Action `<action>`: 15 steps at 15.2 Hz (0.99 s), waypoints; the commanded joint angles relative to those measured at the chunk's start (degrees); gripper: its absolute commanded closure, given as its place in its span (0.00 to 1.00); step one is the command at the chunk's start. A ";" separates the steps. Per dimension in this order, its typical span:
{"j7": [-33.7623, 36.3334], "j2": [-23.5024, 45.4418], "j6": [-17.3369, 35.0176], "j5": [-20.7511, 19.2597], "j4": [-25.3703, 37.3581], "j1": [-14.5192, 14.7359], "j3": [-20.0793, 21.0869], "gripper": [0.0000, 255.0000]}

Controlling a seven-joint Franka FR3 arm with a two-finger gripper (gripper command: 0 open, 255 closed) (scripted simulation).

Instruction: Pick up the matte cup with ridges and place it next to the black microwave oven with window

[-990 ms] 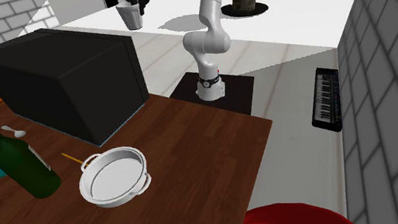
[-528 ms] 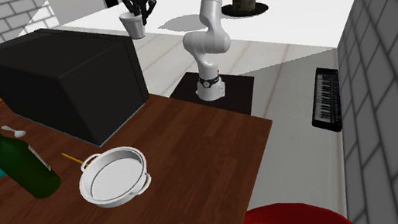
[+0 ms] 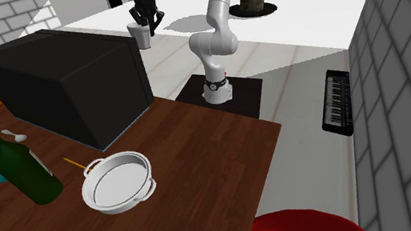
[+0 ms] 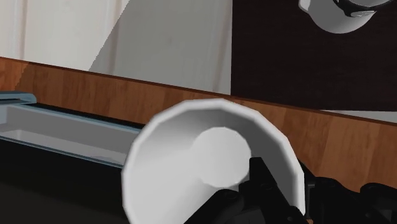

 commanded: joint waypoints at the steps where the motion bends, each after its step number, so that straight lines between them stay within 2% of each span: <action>1: 0.44 -0.46 1.44 -0.16 -1.96 -0.04 -0.20 1.00; 15: 2.80 -3.38 10.71 -1.76 -14.34 -0.54 -2.01 1.00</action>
